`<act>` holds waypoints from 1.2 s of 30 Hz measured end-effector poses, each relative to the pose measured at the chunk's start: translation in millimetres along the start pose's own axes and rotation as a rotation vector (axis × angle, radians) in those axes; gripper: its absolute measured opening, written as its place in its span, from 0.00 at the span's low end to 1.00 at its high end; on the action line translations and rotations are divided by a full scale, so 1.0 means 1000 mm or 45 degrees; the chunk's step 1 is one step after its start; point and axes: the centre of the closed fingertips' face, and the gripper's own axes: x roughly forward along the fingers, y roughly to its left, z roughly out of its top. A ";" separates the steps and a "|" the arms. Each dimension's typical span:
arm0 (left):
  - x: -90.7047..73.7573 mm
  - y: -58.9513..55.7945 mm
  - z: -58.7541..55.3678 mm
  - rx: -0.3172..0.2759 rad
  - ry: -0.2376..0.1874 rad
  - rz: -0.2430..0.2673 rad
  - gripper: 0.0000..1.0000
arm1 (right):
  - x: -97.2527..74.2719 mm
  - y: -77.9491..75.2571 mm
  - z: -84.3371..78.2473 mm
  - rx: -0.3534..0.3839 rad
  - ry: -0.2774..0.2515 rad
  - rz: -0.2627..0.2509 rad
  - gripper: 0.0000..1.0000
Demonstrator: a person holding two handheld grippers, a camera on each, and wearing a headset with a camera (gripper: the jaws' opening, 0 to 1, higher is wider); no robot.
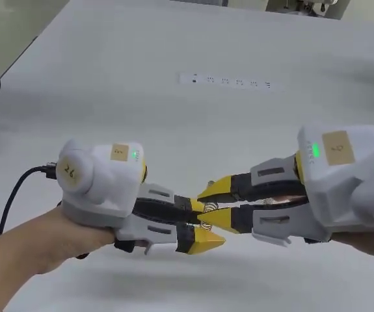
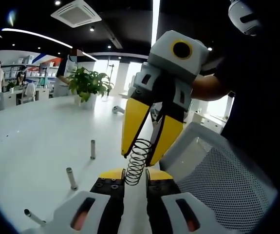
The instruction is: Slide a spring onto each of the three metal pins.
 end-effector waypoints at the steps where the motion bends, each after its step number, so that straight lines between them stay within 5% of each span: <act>1: 0.000 0.000 0.000 0.000 -0.002 0.000 0.10 | 0.000 0.000 0.000 -0.001 0.002 0.000 0.06; 36: -0.012 0.011 -0.003 -0.017 0.016 0.097 0.41 | 0.000 -0.003 0.001 -0.036 0.022 -0.010 0.06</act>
